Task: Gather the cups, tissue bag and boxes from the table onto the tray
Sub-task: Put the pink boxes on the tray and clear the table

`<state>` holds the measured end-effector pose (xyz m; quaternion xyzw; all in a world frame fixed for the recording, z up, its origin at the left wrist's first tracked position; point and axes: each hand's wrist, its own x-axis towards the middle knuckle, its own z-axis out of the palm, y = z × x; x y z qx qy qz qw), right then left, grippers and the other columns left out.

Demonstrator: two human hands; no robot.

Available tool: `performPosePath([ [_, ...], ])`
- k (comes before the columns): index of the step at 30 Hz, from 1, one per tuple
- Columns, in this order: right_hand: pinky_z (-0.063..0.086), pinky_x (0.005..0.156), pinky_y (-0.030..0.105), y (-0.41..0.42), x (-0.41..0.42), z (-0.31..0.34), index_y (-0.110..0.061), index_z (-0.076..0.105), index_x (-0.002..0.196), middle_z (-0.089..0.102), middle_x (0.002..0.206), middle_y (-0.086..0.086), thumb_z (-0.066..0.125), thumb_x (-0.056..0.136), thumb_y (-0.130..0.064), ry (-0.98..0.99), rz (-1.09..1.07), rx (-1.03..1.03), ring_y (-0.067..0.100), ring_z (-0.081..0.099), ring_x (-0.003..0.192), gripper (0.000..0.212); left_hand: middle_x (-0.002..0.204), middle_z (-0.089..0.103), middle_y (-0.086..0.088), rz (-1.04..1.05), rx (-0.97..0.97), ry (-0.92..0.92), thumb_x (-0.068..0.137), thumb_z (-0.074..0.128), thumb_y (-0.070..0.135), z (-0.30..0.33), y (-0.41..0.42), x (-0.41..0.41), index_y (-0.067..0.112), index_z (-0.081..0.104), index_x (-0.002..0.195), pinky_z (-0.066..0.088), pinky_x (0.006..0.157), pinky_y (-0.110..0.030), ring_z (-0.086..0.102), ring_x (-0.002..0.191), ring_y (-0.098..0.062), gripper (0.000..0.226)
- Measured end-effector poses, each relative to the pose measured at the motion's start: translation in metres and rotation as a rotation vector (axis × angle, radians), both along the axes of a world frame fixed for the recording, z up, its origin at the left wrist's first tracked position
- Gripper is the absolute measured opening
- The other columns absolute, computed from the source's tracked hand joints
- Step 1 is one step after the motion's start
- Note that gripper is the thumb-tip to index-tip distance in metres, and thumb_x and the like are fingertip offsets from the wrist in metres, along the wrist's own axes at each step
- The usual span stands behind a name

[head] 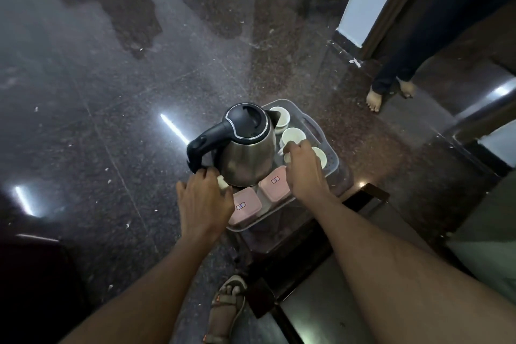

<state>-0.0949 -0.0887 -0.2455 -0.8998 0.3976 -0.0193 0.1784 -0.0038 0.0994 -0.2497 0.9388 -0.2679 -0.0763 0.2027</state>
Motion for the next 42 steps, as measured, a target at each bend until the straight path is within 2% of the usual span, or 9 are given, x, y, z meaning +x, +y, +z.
performPosePath([
  [4, 0.05, 0.08, 0.044, -0.005, 0.011, -0.012, -0.009, 0.059, 0.119, 0.056, 0.116, 0.017, 0.053, 0.092, 0.004, 0.009, -0.035, 0.001, 0.041, 0.063, 0.103, 0.03, 0.099, 0.07, -0.01, -0.005, 0.074, 0.036, 0.089, 0.067, 0.025, -0.01, -0.001, 0.008, 0.017, 0.063, 0.103, 0.034, 0.094, -0.046, 0.063, 0.1, -0.036, 0.017],
  [9, 0.046, 0.076, 0.041, -0.009, 0.021, -0.026, -0.006, 0.062, 0.113, 0.062, 0.113, 0.019, 0.053, 0.094, 0.002, 0.054, -0.045, -0.004, 0.041, 0.064, 0.104, 0.022, 0.094, 0.072, -0.014, -0.021, 0.1, 0.043, 0.09, 0.066, 0.023, -0.021, -0.002, 0.017, 0.015, 0.063, 0.097, 0.035, 0.094, -0.047, 0.065, 0.095, -0.039, 0.012],
  [14, 0.056, 0.084, 0.046, -0.012, 0.025, -0.032, -0.006, 0.068, 0.113, 0.064, 0.114, 0.018, 0.057, 0.093, -0.001, 0.049, -0.056, 0.034, 0.039, 0.065, 0.108, 0.023, 0.097, 0.075, -0.014, -0.052, 0.134, 0.017, 0.089, 0.07, 0.025, -0.027, -0.004, 0.02, 0.016, 0.067, 0.095, 0.037, 0.095, -0.048, 0.067, 0.098, -0.038, 0.012],
  [19, 0.055, 0.084, 0.046, -0.01, 0.02, -0.028, -0.007, 0.067, 0.114, 0.066, 0.111, 0.017, 0.053, 0.091, 0.003, -0.052, -0.089, 0.064, 0.036, 0.065, 0.103, 0.028, 0.095, 0.073, -0.014, -0.04, 0.087, -0.02, 0.089, 0.072, 0.022, -0.026, -0.001, 0.016, 0.015, 0.068, 0.097, 0.038, 0.091, -0.048, 0.067, 0.092, -0.039, 0.011],
  [23, 0.054, 0.087, 0.044, -0.016, -0.01, -0.018, -0.008, 0.067, 0.112, 0.067, 0.111, 0.014, 0.058, 0.093, -0.004, -0.118, -0.108, 0.039, 0.033, 0.065, 0.104, 0.021, 0.101, 0.067, -0.01, -0.053, -0.02, -0.069, 0.09, 0.073, 0.021, -0.014, -0.01, -0.006, 0.018, 0.064, 0.095, 0.038, 0.088, -0.047, 0.065, 0.088, -0.038, 0.011],
  [27, 0.054, 0.094, 0.04, -0.031, -0.077, -0.009, -0.013, 0.066, 0.122, 0.064, 0.12, 0.01, 0.06, 0.094, -0.006, -0.124, -0.19, 0.004, 0.027, 0.062, 0.11, 0.028, 0.094, 0.064, -0.006, -0.205, -0.118, -0.087, 0.091, 0.072, 0.02, -0.002, -0.034, -0.062, 0.019, 0.06, 0.092, 0.042, 0.086, -0.048, 0.064, 0.085, -0.036, 0.013],
  [30, 0.052, 0.093, 0.037, -0.045, -0.144, -0.002, -0.018, 0.064, 0.116, 0.061, 0.117, 0.005, 0.06, 0.096, -0.009, -0.11, -0.255, 0.003, 0.024, 0.061, 0.108, 0.023, 0.093, 0.061, -0.004, -0.327, -0.133, -0.035, 0.093, 0.07, 0.025, 0.003, -0.058, -0.112, 0.021, 0.055, 0.091, 0.042, 0.087, -0.048, 0.062, 0.086, -0.035, 0.015],
  [34, 0.054, 0.095, 0.041, -0.061, -0.259, 0.007, -0.017, 0.066, 0.117, 0.062, 0.117, 0.006, 0.061, 0.095, -0.009, -0.097, -0.405, -0.055, 0.027, 0.063, 0.109, 0.024, 0.101, 0.059, 0.003, -0.518, -0.144, 0.015, 0.096, 0.066, 0.035, 0.005, -0.092, -0.197, 0.027, 0.056, 0.101, 0.042, 0.093, -0.045, 0.062, 0.09, -0.024, 0.015],
  [42, 0.052, 0.095, 0.046, -0.032, -0.479, 0.01, -0.009, 0.068, 0.114, 0.069, 0.111, 0.018, 0.059, 0.089, -0.004, -0.06, -0.7, -0.053, 0.04, 0.066, 0.104, 0.027, 0.109, 0.065, -0.001, -0.751, -0.054, 0.034, 0.092, 0.065, 0.034, -0.002, -0.11, -0.36, 0.022, 0.062, 0.111, 0.038, 0.098, -0.048, 0.068, 0.1, -0.029, 0.023],
])
